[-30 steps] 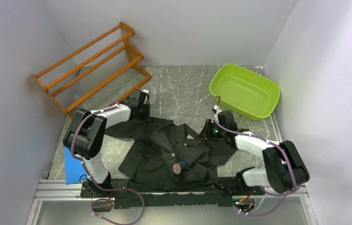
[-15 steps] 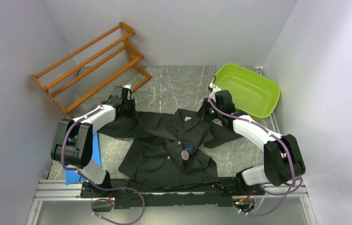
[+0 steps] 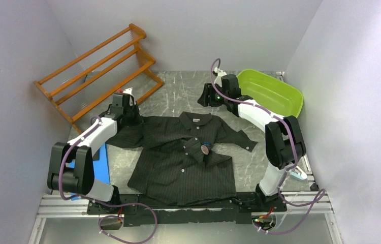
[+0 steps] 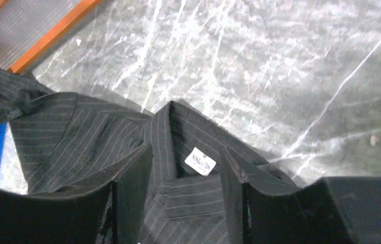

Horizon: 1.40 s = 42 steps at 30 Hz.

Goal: Pin the brooch onto the clothing
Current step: Flatten out the clothes at the center of the board.

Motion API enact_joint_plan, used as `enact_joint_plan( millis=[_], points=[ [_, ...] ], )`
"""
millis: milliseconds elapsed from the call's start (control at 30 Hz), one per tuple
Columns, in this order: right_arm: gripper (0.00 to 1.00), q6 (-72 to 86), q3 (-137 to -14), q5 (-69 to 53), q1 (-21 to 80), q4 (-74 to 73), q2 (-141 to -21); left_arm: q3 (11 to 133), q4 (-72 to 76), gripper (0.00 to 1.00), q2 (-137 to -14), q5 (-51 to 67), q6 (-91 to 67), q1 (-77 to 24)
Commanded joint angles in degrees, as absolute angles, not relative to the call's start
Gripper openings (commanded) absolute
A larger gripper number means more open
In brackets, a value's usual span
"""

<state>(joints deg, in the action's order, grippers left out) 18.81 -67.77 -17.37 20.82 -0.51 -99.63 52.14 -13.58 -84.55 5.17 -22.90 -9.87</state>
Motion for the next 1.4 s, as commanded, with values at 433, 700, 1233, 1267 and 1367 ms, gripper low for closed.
enact_joint_plan(
  millis=[433,700,1233,1267,1367],
  points=[
    [0.7,18.8,-46.7,3.3,18.8,-6.9,-81.1,49.6,-15.6,0.06,-74.0,-9.4,-25.9,-10.4],
    [0.59,29.3,-32.9,3.3,13.7,-2.1,-76.0,49.1,-17.2,0.02,-72.7,-16.1,-26.1,-10.3],
    [0.55,32.7,-28.3,-3.4,-1.6,2.1,-66.3,47.2,-22.4,0.21,-65.7,-23.3,-28.6,-9.0],
    [0.56,31.5,-28.8,-6.5,-1.6,2.0,-65.5,47.7,-22.6,0.41,-65.1,-22.4,-28.1,-9.0],
    [0.59,28.1,-29.7,-17.0,-1.2,3.6,-63.6,49.2,-21.9,0.76,-64.3,-16.9,-25.7,-9.1]
  ],
)
